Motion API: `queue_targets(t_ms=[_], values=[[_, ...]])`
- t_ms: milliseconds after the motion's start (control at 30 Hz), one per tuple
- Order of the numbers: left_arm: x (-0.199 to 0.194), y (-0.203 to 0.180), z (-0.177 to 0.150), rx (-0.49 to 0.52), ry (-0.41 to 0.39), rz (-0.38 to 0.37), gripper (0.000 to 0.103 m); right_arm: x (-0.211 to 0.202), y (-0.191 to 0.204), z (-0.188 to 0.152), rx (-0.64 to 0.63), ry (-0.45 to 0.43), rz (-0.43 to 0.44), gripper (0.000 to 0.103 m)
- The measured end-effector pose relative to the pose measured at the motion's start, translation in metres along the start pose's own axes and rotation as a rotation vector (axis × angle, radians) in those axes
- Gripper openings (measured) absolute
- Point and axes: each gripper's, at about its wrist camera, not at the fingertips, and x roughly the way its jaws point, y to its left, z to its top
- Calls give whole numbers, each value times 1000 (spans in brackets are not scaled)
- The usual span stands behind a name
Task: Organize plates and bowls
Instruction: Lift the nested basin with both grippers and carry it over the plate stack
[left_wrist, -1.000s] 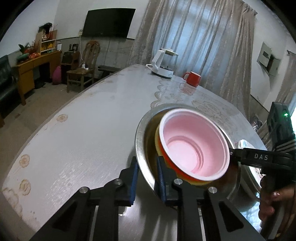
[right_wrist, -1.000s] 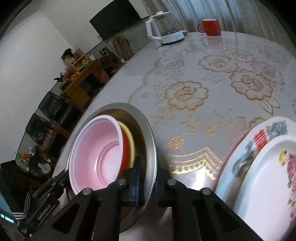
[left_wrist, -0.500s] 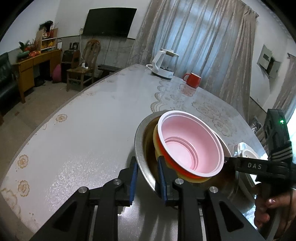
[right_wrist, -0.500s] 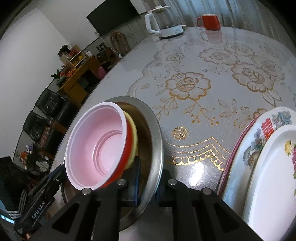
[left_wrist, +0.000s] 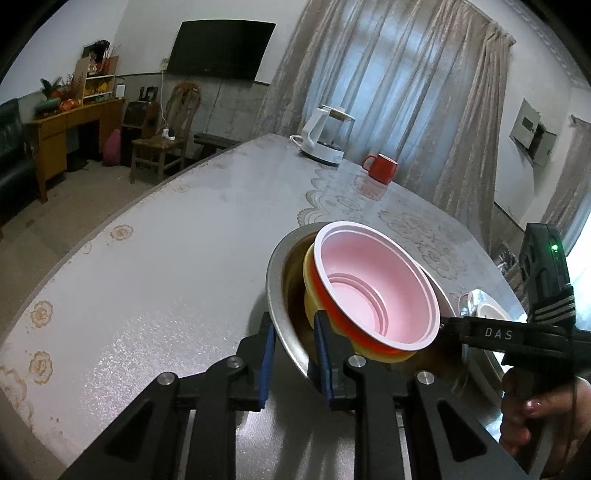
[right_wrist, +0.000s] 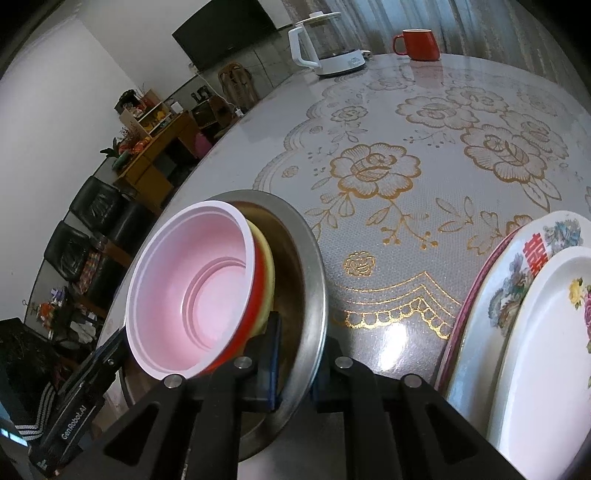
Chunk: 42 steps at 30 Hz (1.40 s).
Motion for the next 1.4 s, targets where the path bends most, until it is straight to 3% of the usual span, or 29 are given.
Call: queue_targets(t_ms=[1400], values=[[1, -5, -1, -29, -27, 13, 23, 5, -2, 0, 25, 1, 4, 12]])
